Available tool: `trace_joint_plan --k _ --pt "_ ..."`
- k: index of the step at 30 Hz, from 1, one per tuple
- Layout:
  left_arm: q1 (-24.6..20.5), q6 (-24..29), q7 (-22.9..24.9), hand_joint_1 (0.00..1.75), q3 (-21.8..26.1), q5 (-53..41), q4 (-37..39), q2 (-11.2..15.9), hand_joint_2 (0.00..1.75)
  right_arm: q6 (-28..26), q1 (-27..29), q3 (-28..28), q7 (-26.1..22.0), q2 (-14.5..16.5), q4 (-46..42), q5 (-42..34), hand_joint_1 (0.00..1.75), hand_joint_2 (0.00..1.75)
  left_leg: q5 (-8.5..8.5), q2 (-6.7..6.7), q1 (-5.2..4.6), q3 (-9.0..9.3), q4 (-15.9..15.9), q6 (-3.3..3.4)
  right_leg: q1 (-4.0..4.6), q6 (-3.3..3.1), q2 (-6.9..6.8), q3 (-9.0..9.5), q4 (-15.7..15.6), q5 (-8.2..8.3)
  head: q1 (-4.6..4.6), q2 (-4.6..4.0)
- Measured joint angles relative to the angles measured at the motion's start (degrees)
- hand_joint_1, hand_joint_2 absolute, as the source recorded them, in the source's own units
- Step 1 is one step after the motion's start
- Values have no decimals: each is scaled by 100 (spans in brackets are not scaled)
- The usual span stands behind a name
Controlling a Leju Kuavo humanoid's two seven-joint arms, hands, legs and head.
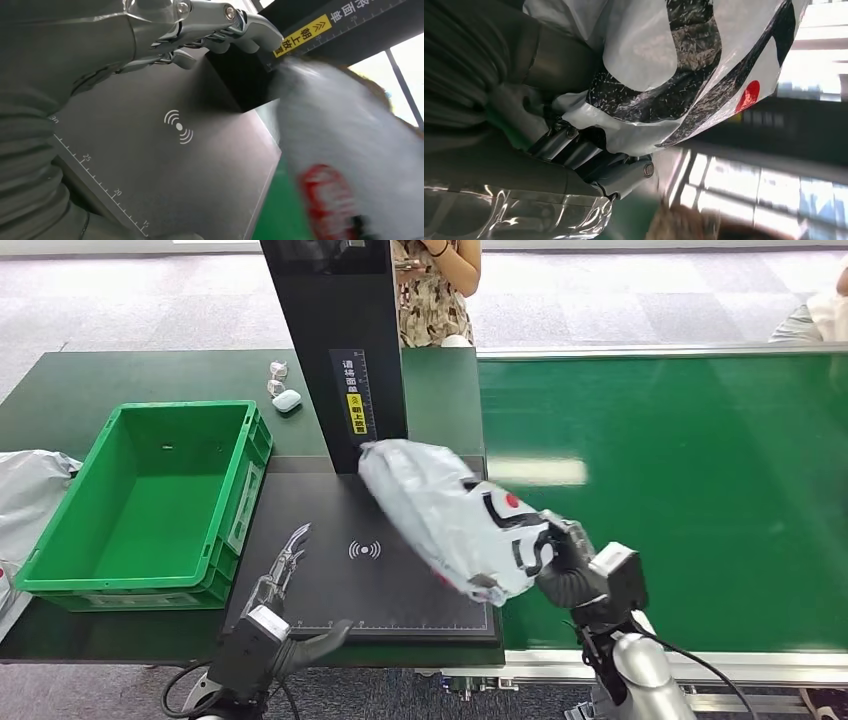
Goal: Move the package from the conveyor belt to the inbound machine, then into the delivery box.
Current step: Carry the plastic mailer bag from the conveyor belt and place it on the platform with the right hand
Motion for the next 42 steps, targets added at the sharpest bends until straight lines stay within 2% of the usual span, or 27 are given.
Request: trace_joint_plan --k 3,6,7,8,10,11,12,18,23,30,32,37,42 --pt "0 10 -9 0 -27 4 0 15 175 372 -403 543 281 73 401 -25 175 175 1 0 0 -1 0 -1 3 0 -1 0 0 1 1 0" --pt "-8 23 35 0 -39 14 -3 27 175 210 -920 1011 764 195 976 84 174 175 5 2 0 1 1 -4 3 -3 2 0 0 5 1 0" --pt "-10 31 67 0 -42 16 -7 31 175 96 -1098 1162 962 239 1196 141 164 175 7 1 0 2 1 -4 3 -3 1 0 0 6 1 0" --pt "-11 38 99 0 -44 20 -13 36 175 -41 -1266 1304 1156 282 1422 215 145 175 8 -1 0 1 2 -3 3 -2 -1 0 0 7 1 0" --pt "-10 52 161 0 -48 25 -29 42 175 -335 -1578 1556 1555 357 1858 461 59 175 10 -4 0 0 2 -1 3 -1 -4 1 0 8 1 0" --pt "-11 56 190 0 -49 28 -34 45 175 -456 -1725 1682 1731 385 2091 614 25 175 10 -4 0 0 2 0 3 -1 -5 1 0 9 1 0" --pt "-11 58 214 0 -51 28 -37 49 175 -565 -1861 1806 1884 407 2319 778 0 175 10 -5 0 0 2 -1 3 -1 -5 1 0 9 1 0" --pt "-22 69 317 0 -54 28 -39 58 175 -1316 -2497 2418 2479 473 3404 1826 0 175 10 -7 -1 1 4 -1 2 -1 -6 0 -1 9 1 0" --pt "-30 60 350 0 -54 19 -39 60 175 -1664 -2627 2518 2571 455 3619 2198 0 175 10 -7 -1 4 4 -1 2 0 -6 -1 -2 9 0 0" --pt "-19 414 442 0 -44 -182 -73 60 175 -1871 -2089 2064 2545 224 2905 2486 0 175 9 -8 -1 1 5 -1 2 0 -7 -1 -3 9 0 0" --pt "-9 735 437 0 -5 -281 -134 49 175 -1923 -1896 1862 2438 180 2651 2463 0 175 9 -8 0 1 5 -1 2 0 -7 -1 -3 9 1 0" --pt "60 1940 132 0 300 -373 -396 -73 175 -2057 -1261 1307 1901 135 1777 2105 0 175 8 -9 1 -1 3 -1 3 0 -8 -3 -3 8 -1 0" --pt "100 2417 -71 0 512 -331 -584 -163 175 -2093 -684 927 1496 128 896 1694 0 175 6 -12 0 -2 2 -3 4 4 -10 -4 -3 4 0 0"
